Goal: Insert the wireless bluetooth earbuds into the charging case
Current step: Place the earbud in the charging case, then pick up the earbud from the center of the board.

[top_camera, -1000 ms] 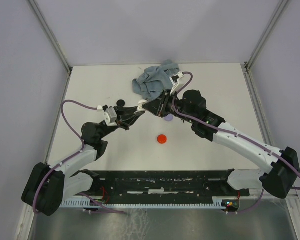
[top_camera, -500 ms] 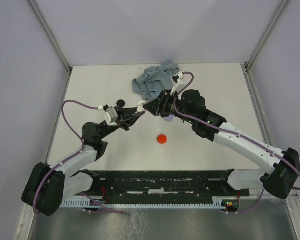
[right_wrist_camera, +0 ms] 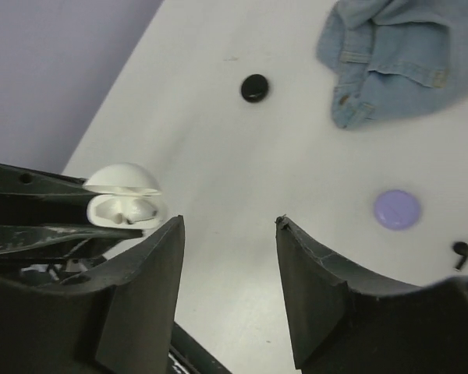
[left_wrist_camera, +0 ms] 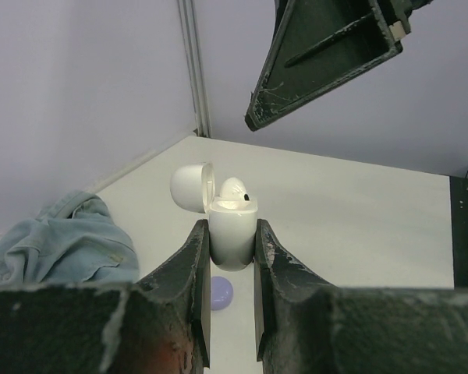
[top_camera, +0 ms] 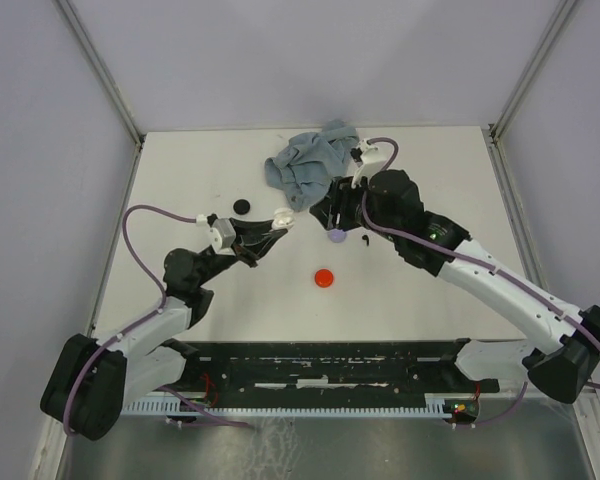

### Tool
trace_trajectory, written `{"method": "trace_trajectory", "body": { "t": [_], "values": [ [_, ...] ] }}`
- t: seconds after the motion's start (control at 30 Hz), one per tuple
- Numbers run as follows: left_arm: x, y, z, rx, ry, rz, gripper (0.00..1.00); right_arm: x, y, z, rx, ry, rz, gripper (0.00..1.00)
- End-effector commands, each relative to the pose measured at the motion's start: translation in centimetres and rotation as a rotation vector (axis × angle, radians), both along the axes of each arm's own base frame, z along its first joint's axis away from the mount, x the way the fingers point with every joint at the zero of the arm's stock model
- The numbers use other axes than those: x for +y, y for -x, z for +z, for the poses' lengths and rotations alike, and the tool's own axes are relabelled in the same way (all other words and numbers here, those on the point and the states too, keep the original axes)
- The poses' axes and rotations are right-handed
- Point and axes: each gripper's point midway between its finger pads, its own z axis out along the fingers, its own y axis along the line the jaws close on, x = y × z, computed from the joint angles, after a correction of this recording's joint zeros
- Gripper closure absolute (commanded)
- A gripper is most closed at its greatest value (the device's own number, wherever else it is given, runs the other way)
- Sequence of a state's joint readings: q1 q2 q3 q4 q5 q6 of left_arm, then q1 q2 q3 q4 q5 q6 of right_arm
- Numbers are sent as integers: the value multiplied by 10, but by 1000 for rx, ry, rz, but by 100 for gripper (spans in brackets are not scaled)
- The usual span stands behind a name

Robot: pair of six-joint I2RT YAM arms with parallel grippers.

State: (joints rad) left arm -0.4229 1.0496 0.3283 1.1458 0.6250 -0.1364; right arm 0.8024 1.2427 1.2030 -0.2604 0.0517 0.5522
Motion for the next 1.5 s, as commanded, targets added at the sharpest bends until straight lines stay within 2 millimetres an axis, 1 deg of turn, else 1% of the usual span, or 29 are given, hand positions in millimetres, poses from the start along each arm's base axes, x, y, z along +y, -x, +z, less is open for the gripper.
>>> {"method": "trace_trajectory", "body": {
  "t": [0.0,0.13,0.3,0.47,0.63,0.7,0.73,0.83,0.87,0.97,1.17,1.47],
  "values": [
    [6,1,3,2,8,33,97,-51,-22,-9,-19,196,-104,41],
    [8,5,-1,18,-16,42,97,-90,-40,-54,91,367,-161,40],
    [11,6,-8,41,-57,56,97,-135,-63,-104,209,528,-245,39],
    [13,7,-11,44,-81,65,97,-167,-85,-151,336,604,-311,39],
    [13,7,-12,47,-93,67,97,-191,-107,-185,461,612,-385,42],
    [13,6,-14,51,-99,72,97,-196,-113,-195,512,613,-403,43],
    [13,5,-15,52,-102,74,97,-199,-115,-203,550,623,-408,44],
    [14,4,-17,56,-109,80,97,-206,-123,-214,630,641,-438,45],
    [14,4,-18,56,-110,82,97,-207,-127,-216,646,645,-449,46],
    [14,3,-19,61,-111,83,97,-210,-133,-229,690,652,-463,47],
    [13,1,-20,68,-118,85,97,-211,-143,-248,749,628,-476,53],
    [13,0,-22,73,-120,86,97,-211,-148,-273,814,645,-474,57]
  ]
}}
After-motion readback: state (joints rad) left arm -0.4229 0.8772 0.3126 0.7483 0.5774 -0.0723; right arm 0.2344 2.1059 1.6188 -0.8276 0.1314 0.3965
